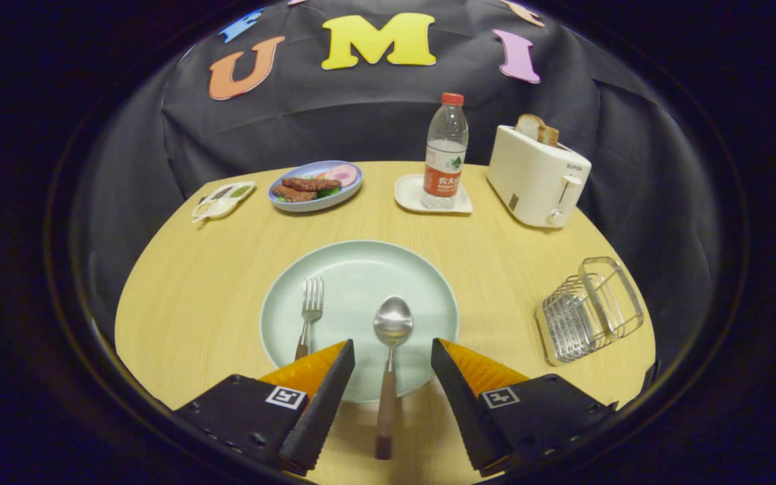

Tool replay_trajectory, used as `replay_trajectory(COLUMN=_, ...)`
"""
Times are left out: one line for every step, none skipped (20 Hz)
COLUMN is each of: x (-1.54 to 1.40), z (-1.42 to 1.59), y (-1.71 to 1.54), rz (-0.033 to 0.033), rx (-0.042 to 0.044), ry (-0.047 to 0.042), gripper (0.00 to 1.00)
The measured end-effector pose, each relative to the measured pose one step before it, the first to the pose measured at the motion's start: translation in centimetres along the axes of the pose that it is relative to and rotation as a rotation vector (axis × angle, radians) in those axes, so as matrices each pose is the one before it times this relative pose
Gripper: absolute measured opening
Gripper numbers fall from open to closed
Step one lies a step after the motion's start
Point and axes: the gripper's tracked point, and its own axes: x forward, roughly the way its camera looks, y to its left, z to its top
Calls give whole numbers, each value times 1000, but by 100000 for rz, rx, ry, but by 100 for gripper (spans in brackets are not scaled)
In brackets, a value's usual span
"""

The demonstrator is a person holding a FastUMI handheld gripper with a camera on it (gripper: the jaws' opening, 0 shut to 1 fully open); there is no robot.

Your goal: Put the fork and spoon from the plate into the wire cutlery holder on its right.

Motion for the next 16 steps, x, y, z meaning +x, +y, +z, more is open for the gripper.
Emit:
replay_trajectory(x=295, z=-197, y=-3, rz=-1106, rx=-4, ry=1220, gripper=79)
replay_trajectory(x=385, z=-152, y=-176, rz=-1817, rx=-560, ry=725, gripper=70)
replay_trajectory(x=323, z=-379, y=78, rz=-867, rx=-650, ry=1427, gripper=60)
replay_trajectory(x=150, z=-671, y=251, rz=-54, rx=-246, ry=2058, gripper=51)
replay_trajectory(x=36, z=-433, y=129, rz=241, rx=106, ry=1519, gripper=47)
replay_trajectory(x=64, z=-318, y=234, rz=656, rx=496, ry=972, gripper=44)
replay_trajectory(x=128, z=-251, y=-84, rz=-1189, rx=70, ry=1358, gripper=40)
replay_trajectory(x=64, z=-409, y=-34, rz=290, rx=577, ry=1844, gripper=37)
replay_trajectory(x=167, z=-183, y=240, rz=1146, rx=280, ry=1305, gripper=32)
replay_trajectory(x=-64, z=194, y=144, rz=43, rx=-418, ry=-114, gripper=32)
replay_trajectory(x=88, z=107, y=113, rz=-141, rx=-617, ry=368, gripper=32)
replay_trajectory(x=-54, z=-269, y=-18, rz=-1676, rx=-502, ry=1491, gripper=32)
replay_trajectory(x=-201, z=-41, y=-330, rz=-1048, rx=151, ry=-115, gripper=26)
replay_trajectory(x=451, z=-3, y=230, rz=291, rx=825, ry=445, gripper=20)
replay_trajectory(x=123, z=-65, y=292, rz=1088, rx=551, ry=482, gripper=20)
replay_trajectory(x=-382, z=152, y=-121, rz=-112, rx=629, ry=-164, gripper=20)
